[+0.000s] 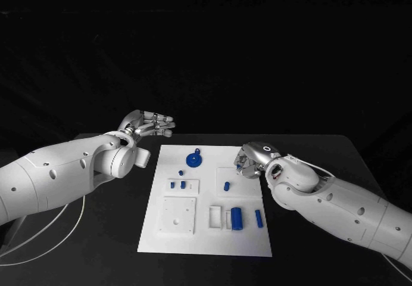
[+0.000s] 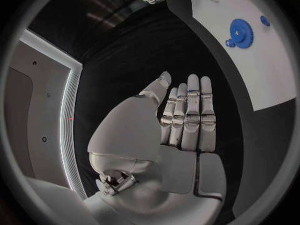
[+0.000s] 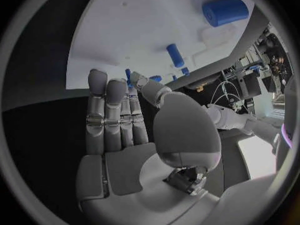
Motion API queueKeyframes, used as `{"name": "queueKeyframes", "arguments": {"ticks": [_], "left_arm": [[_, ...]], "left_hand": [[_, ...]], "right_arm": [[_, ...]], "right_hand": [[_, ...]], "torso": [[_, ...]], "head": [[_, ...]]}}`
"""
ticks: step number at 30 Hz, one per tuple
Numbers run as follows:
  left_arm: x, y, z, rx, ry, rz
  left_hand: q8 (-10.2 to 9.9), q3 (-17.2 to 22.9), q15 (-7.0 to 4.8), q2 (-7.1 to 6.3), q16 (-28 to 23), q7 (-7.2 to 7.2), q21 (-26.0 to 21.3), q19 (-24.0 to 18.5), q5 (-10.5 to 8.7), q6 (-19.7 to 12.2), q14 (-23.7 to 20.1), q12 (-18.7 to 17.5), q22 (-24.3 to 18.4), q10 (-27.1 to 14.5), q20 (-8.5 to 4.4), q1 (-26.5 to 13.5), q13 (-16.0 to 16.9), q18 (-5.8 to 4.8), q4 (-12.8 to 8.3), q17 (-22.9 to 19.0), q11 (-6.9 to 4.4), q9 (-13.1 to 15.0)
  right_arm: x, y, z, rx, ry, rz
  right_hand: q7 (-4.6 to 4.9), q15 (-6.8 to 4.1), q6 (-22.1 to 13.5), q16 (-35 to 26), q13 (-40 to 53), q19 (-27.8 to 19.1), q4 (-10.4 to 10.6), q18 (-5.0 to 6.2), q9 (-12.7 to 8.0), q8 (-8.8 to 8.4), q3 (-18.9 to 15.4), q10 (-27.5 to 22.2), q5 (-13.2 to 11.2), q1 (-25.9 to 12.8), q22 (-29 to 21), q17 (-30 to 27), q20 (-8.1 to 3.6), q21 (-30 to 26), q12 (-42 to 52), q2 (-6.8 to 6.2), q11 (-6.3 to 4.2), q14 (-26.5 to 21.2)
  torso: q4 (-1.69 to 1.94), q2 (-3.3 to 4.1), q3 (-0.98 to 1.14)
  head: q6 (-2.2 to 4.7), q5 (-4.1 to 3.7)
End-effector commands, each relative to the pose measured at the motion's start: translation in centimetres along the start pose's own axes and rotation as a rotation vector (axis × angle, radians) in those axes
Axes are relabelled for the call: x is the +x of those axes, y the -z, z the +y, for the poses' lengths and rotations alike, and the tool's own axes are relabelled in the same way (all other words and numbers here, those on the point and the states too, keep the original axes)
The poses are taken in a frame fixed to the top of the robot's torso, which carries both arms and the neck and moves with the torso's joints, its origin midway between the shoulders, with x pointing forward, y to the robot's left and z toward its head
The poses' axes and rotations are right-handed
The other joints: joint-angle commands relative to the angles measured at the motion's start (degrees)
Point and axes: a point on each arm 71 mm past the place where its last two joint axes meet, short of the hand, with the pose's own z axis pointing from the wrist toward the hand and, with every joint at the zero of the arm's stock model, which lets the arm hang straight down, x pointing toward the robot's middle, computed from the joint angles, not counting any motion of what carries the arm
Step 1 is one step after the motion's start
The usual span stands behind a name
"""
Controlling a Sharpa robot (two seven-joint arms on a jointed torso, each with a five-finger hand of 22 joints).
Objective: Assemble the parts on the task board
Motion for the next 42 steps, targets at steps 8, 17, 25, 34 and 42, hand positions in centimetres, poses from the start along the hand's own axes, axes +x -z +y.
{"name": "queueKeyframes", "arguments": {"ticks": [8, 17, 25, 34, 42], "left_arm": [[-0.1, -0.2, 0.0, 0.003, 0.005, 0.005], [0.1, -0.5, 0.0, 0.004, 0.002, -0.001], [0.5, -0.9, -0.1, 0.005, -0.001, -0.007], [1.4, -1.4, -0.2, 0.008, -0.003, -0.007], [2.4, -1.8, -0.5, 0.013, 0.0, 0.007]], "left_hand": [[-0.1, -0.4, -0.07, 0.33, -0.1, 0.05, 0.2, 0.3, -0.14, -0.4, 0.4, -0.2, -0.1, -0.3, 0.18, -0.3, -0.1, -0.68, 0.2, 0.1, 0.08, 0.0], [-0.1, -0.4, -0.06, 0.32, -0.1, 0.08, 0.2, 0.4, -0.11, -0.6, 0.4, -0.2, -0.2, -0.4, 0.18, -0.3, -0.1, -0.67, 0.2, 0.1, 0.09, 0.0], [-0.1, -0.4, -0.07, 0.41, -0.1, 0.08, 0.2, 0.4, -0.08, -0.6, 0.4, -0.2, -0.3, -0.3, 0.18, -0.2, -0.1, -0.66, 0.4, 0.1, 0.08, 0.0], [-0.1, -0.4, -0.06, 0.37, -0.1, 0.05, 0.2, 0.4, -0.07, -0.5, 0.3, -0.2, -0.5, -0.2, 0.19, -0.2, -0.1, -0.67, 0.5, 0.1, 0.04, 0.0], [-0.1, -0.3, -0.06, 0.45, -0.1, 0.03, 0.2, 0.4, -0.06, -0.5, 0.3, -0.2, -0.5, -0.2, 0.19, -0.1, -0.1, -0.67, 0.6, 0.1, 0.04, 0.0]], "right_arm": [[-2.4, 0.4, 1.3, -0.039, -0.168, -0.047], [-2.7, 0.6, 5.4, -0.147, -0.21, -0.058], [-1.2, 0.9, 9.0, -0.236, -0.177, -0.054], [2.3, 1.3, 12.5, -0.311, -0.119, 0.004], [4.8, 1.4, 14.4, -0.345, -0.081, 0.042]], "right_hand": [[0.07, 0.03, 0.3, -0.4, -0.1, 2.0, -0.3, 1.03, 0.2, 0.22, -0.4, 0.2, 0.5, -0.2, 0.1, 0.2, -0.46, 0.4, 0.2, 0.5, -0.02, 0.4], [0.1, 0.06, 0.2, -0.6, -0.1, 1.9, -0.6, 1.12, 0.2, 0.21, -0.8, 0.1, 0.8, -0.3, 0.1, 0.3, -0.39, 0.3, 0.2, 0.9, 0.02, 0.4], [0.09, 0.06, 0.2, -0.7, -0.1, 1.9, -0.8, 1.07, 0.2, 0.22, -0.9, 0.2, 0.9, -0.3, 0.2, 0.4, -0.4, 0.5, 0.2, 0.97, 0.01, 0.4], [0.08, 0.06, 0.3, -0.7, -0.1, 1.9, -1.0, 1.02, 0.2, 0.22, -0.8, 0.2, 0.9, -0.3, 0.2, 0.4, -0.39, 0.6, 0.2, 0.92, 0.03, 0.4], [0.06, 0.05, 0.3, -0.7, -0.1, 2.0, -1.1, 1.0, 0.2, 0.22, -0.7, 0.2, 1.1, -0.4, 0.3, 0.5, -0.42, 0.7, 0.2, 0.9, 0.02, 0.5]], "torso": [[-0.12, -0.08, 0.03], [0.0, -0.13, -0.02], [0.11, -0.05, -0.18], [0.17, 0.05, -0.23], [0.21, 0.1, -0.26]], "head": [[0.45, 0.52], [0.84, 2.68], [0.85, 5.13], [0.38, 6.81], [-0.02, 8.18]]}}
